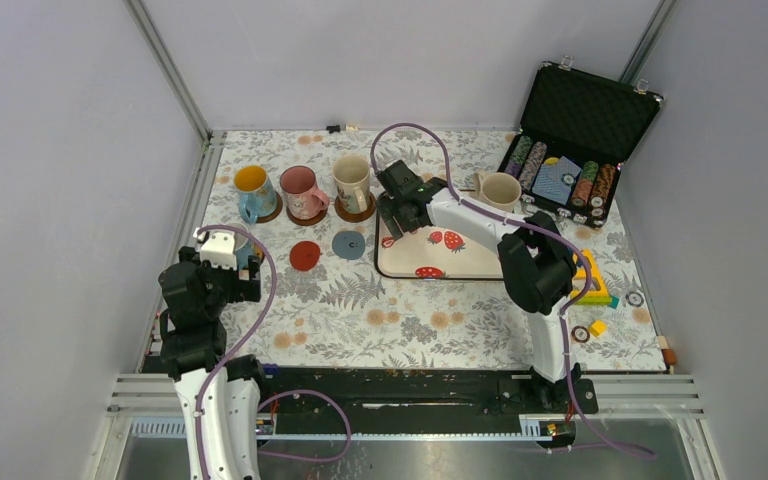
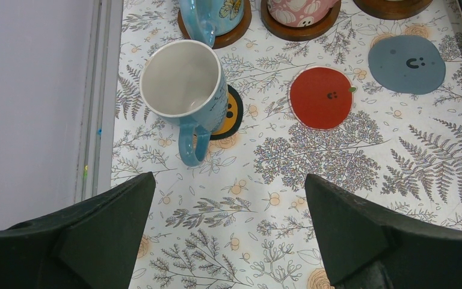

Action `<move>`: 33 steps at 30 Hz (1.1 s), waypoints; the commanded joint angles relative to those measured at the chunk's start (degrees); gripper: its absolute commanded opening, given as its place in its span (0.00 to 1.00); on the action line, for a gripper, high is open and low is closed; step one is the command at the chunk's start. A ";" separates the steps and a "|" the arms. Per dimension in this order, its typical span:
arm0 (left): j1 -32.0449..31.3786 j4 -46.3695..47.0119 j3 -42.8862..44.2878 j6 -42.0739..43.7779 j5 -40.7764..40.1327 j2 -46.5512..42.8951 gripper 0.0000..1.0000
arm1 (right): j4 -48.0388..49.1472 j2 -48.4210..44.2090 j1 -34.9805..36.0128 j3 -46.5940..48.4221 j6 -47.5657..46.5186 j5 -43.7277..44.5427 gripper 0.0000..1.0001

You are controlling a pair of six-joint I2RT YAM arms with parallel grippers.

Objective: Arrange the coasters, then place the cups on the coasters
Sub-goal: Pick up the cup from the tray.

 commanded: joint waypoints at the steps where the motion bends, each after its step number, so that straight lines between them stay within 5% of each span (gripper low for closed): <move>1: 0.39 2.98 -0.04 0.23 -0.68 -0.35 0.99 | 0.92 -1.41 -0.47 2.33 0.45 -2.01 0.78; 7: 0.37 2.98 -0.01 0.19 -0.65 -0.22 0.99 | 0.63 0.11 -1.15 3.38 0.85 -2.40 0.58; 15: 0.45 3.22 -0.18 0.06 -1.09 -0.37 0.99 | 0.63 -2.80 -1.10 3.41 -1.40 -0.89 0.00; 33: 0.46 3.09 -0.09 -0.04 -0.59 -0.42 0.99 | 0.22 -29.36 5.33 -2.78 -3.40 -11.76 0.00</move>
